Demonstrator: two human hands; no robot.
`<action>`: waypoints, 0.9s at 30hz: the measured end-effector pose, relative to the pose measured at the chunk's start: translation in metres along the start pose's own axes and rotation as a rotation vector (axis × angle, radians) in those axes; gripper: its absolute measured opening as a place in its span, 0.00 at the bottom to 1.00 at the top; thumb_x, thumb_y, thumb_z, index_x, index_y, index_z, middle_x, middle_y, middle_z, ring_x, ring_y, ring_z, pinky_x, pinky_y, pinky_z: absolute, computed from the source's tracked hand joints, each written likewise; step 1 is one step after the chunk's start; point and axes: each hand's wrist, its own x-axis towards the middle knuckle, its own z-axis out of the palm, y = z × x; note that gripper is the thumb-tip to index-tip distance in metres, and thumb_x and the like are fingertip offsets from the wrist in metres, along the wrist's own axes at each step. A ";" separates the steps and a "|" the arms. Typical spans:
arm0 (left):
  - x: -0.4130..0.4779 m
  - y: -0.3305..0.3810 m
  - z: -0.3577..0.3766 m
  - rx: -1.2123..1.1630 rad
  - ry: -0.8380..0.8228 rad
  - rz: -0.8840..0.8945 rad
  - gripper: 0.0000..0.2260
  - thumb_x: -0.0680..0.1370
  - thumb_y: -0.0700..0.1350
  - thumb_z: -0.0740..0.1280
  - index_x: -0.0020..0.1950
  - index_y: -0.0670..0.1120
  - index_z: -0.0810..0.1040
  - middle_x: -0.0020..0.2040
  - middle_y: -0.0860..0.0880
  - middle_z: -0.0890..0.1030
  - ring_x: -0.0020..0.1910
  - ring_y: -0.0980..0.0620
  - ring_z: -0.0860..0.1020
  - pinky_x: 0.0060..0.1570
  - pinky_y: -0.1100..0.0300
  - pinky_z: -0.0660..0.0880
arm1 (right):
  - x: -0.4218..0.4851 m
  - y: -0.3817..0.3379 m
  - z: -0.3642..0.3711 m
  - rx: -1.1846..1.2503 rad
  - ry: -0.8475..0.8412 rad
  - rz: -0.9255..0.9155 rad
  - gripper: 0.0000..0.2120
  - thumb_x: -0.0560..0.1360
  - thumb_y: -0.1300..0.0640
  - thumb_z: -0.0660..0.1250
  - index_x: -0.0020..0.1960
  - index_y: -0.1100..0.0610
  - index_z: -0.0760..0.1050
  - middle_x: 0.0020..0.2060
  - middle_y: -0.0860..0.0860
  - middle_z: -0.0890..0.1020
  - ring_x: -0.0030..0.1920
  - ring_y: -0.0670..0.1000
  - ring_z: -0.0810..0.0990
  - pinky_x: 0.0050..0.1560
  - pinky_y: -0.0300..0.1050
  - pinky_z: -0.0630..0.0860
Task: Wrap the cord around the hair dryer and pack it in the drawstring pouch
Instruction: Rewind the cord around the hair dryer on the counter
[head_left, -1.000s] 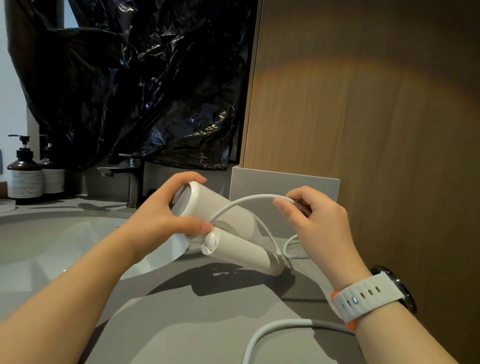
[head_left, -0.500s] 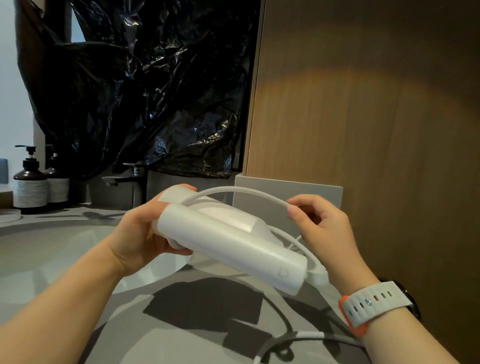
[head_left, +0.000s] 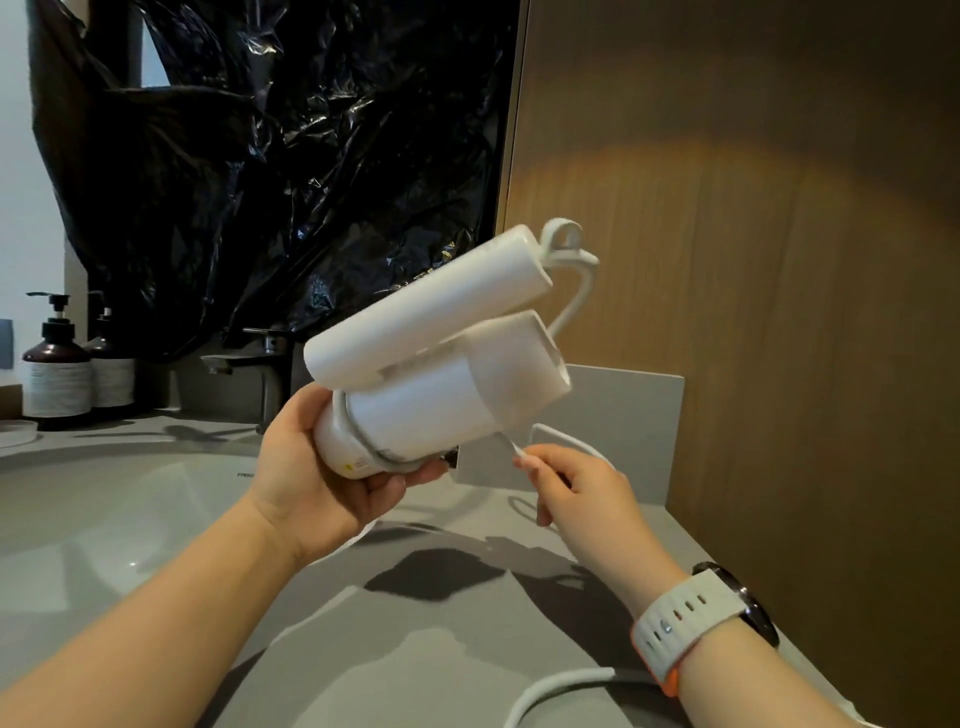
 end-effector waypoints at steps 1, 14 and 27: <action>0.001 0.000 0.000 -0.031 0.038 -0.003 0.19 0.76 0.57 0.56 0.48 0.46 0.80 0.39 0.40 0.84 0.36 0.35 0.82 0.21 0.66 0.73 | 0.000 0.000 0.002 -0.030 -0.030 -0.004 0.11 0.79 0.53 0.58 0.41 0.46 0.75 0.26 0.47 0.76 0.28 0.41 0.74 0.33 0.31 0.69; 0.010 0.003 -0.009 -0.257 0.313 -0.003 0.21 0.74 0.60 0.65 0.57 0.46 0.76 0.52 0.40 0.81 0.45 0.39 0.82 0.44 0.45 0.80 | -0.009 -0.023 0.008 -0.301 -0.195 -0.089 0.14 0.78 0.46 0.57 0.39 0.55 0.69 0.33 0.51 0.77 0.36 0.54 0.73 0.37 0.49 0.71; 0.014 0.006 -0.018 -0.122 0.372 0.069 0.22 0.73 0.59 0.66 0.62 0.49 0.74 0.55 0.40 0.80 0.50 0.39 0.81 0.45 0.49 0.81 | -0.021 -0.049 0.014 -0.488 -0.244 -0.255 0.17 0.79 0.46 0.55 0.35 0.55 0.64 0.29 0.50 0.70 0.37 0.55 0.70 0.32 0.44 0.64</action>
